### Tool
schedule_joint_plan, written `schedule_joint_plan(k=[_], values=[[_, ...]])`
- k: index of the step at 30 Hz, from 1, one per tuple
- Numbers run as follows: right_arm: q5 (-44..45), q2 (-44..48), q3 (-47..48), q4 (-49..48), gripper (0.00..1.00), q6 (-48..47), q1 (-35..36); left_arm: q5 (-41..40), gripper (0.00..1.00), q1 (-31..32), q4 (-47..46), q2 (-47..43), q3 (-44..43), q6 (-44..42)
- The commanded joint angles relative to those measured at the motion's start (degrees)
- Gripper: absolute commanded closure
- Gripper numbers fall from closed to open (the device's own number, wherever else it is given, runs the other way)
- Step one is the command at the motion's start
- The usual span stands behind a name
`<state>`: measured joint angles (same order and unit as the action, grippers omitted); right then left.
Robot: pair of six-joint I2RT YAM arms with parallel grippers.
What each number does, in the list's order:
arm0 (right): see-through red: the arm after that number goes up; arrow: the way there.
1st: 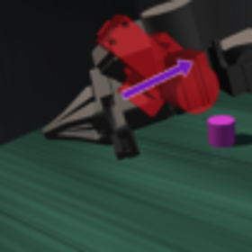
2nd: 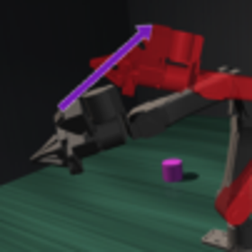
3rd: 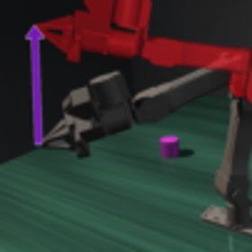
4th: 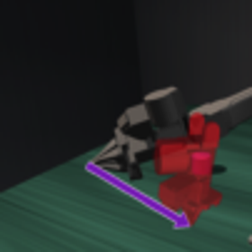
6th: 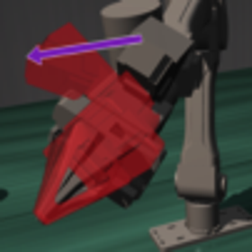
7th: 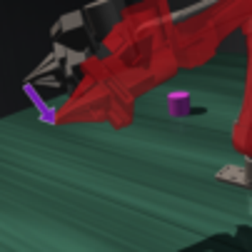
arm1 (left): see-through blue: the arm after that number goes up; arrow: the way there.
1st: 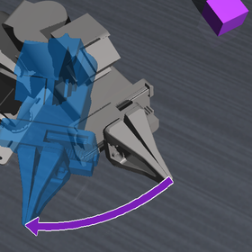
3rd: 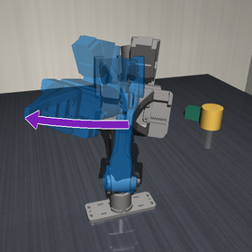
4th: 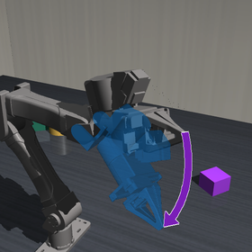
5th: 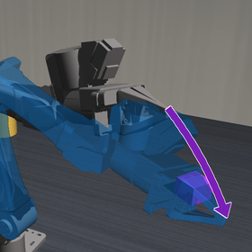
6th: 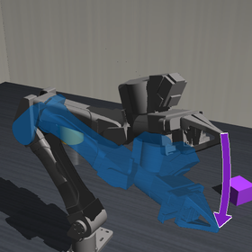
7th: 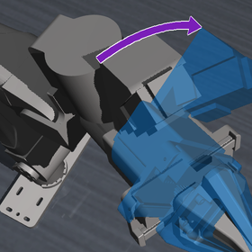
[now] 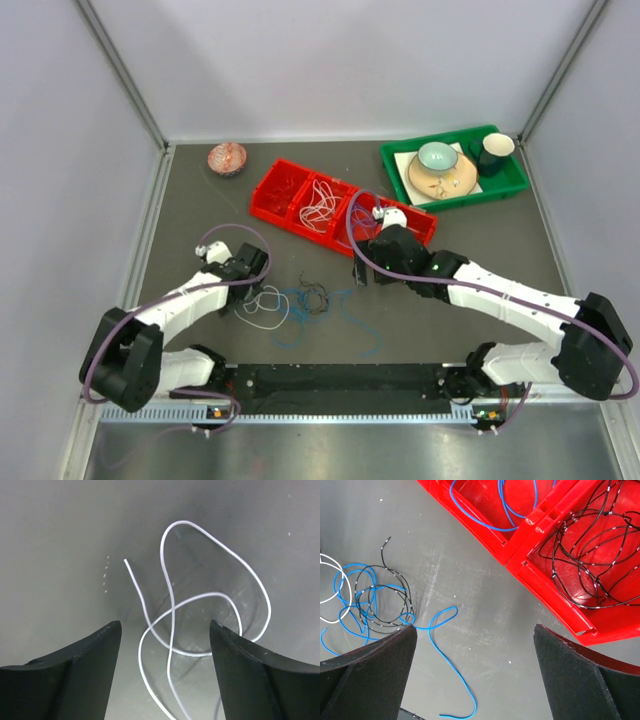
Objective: Untangle the cables
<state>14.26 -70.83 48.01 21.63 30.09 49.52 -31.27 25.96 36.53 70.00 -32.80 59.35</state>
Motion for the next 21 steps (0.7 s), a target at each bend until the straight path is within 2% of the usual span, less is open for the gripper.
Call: schedule_joint_plan(k=[1, 5, 8, 9, 11, 14, 17, 21], values=[[-0.2, 0.0, 1.9, -2.8, 0.01, 0.3, 0.8, -3.1, 0.27, -0.2, -5.1, 2.3, -0.1, 2.5], [-0.1, 0.3, 1.5, -2.8, 0.01, 0.4, 0.8, -2.9, 0.41, -0.5, -8.2, 3.8, 1.4, 3.0], [-0.1, 1.0, 1.1, -2.8, 0.01, 0.6, 0.8, -3.1, 0.63, -0.6, -9.5, 5.6, 1.5, 3.5], [0.1, 1.2, 1.0, -2.8, 0.01, 0.7, 0.8, -2.9, 0.8, -0.6, -9.8, 5.7, 1.3, 2.7], [0.4, 1.7, 0.8, -2.8, 0.01, 0.7, 0.8, -2.7, 1.0, -0.7, -9.3, 5.2, 0.1, 2.6], [1.3, 3.1, 0.3, -2.8, 0.01, 0.7, 0.8, 0.0, 1.0, -0.7, -9.1, 1.5, -2.5, -1.6], [2.3, 4.6, -0.2, -2.7, 0.02, 0.6, 0.8, -0.6, 1.0, -0.4, -6.0, -6.9, -6.3, -5.3], [3.8, 6.6, -1.0, -2.2, 0.02, 0.8, 0.8, -1.4, 1.0, -0.3, -6.4, -16.7, -10.3, -14.6]])
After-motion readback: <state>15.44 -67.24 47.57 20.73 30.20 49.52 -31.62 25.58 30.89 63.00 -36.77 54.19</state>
